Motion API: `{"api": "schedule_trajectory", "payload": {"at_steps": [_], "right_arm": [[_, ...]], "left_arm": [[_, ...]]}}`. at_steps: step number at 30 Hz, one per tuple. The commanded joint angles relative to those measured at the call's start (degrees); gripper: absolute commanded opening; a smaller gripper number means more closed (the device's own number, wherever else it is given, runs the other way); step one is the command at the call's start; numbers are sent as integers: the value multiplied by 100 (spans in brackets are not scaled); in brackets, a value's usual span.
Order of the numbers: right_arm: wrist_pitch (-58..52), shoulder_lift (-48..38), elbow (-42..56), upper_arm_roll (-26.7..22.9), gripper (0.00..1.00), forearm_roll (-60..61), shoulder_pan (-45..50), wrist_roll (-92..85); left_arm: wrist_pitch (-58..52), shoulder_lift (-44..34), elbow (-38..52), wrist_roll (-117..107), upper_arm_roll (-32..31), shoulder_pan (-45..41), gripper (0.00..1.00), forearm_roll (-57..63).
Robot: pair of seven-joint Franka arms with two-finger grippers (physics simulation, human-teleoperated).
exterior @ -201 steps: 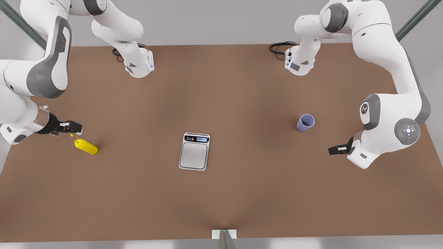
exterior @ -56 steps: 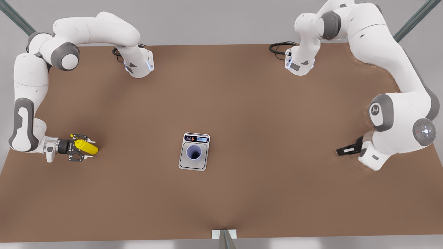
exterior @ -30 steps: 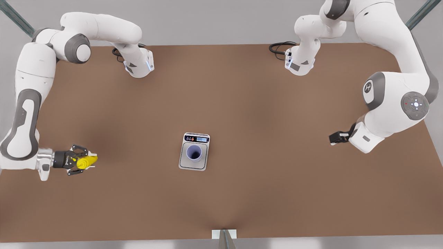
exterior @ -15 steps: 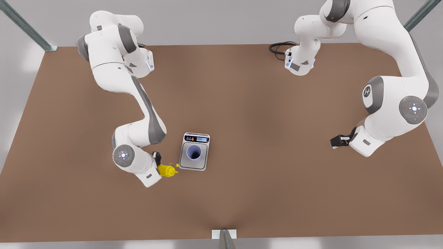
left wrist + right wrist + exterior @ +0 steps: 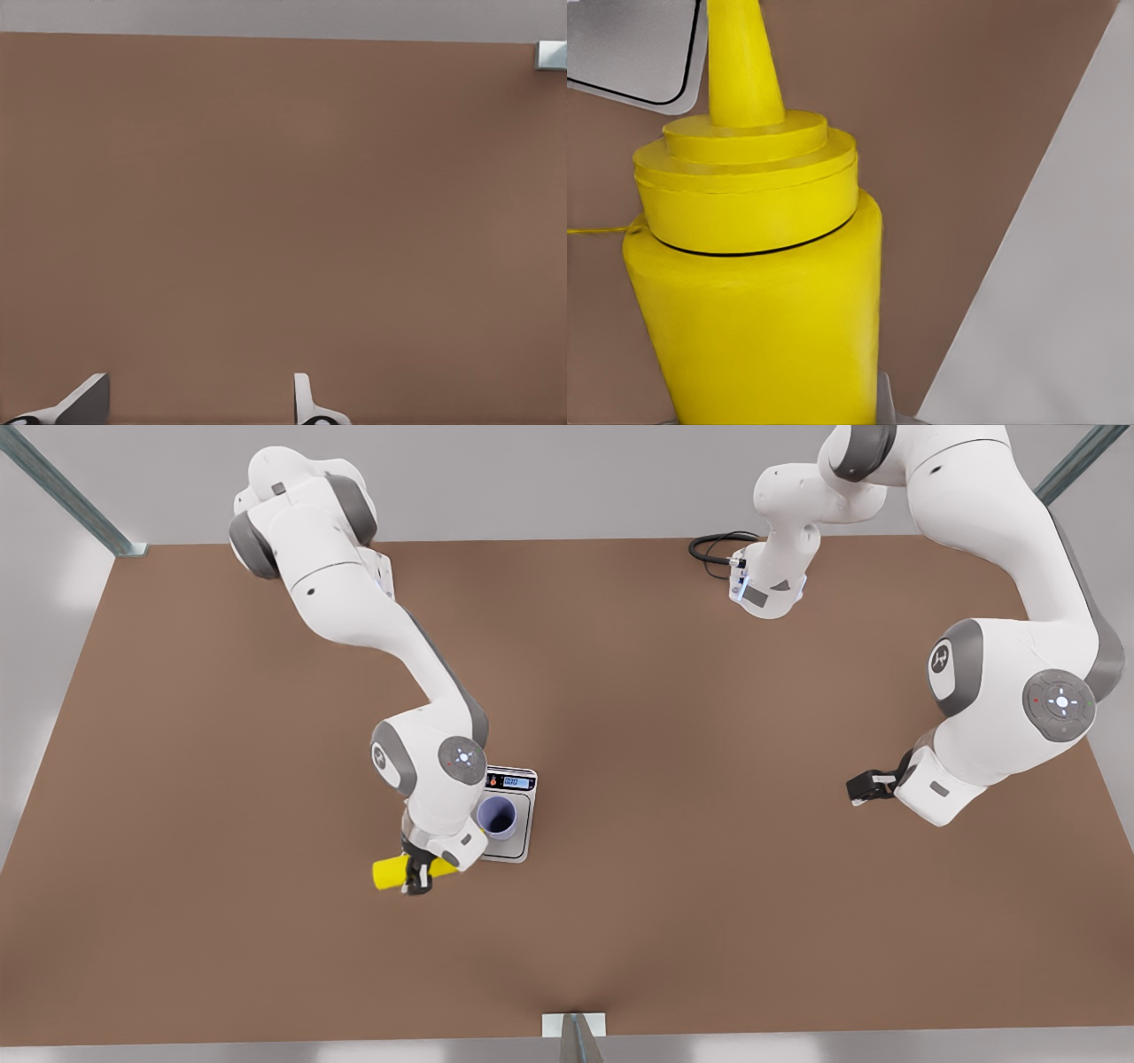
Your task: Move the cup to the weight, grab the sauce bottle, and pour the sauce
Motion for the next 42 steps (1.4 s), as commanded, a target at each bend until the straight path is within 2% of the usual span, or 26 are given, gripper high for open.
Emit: {"api": "schedule_trajectory", "payload": {"at_steps": [1,4,8,17,30,42], "right_arm": [[0,-10,-33,-4,57,-11,28,-4],[9,-125,-358,-13,58,-46,248,5],[439,-854,-1422,-4,58,-345,248,137],[466,-846,-1879,-13,58,-1338,450,365],[492,-556,-1853,-4,58,-2199,599,734],[483,-547,-1853,-4,58,-2217,590,734]], "left_arm": [[0,0,0,0,0,0,100,1],[0,-9,0,0,0,0,100,1],[0,0,0,0,0,0,100,1],[9,0,0,0,0,0,100,1],[114,8,0,0,0,0,100,1],[193,35,0,0,-9,-9,100,9]]}}
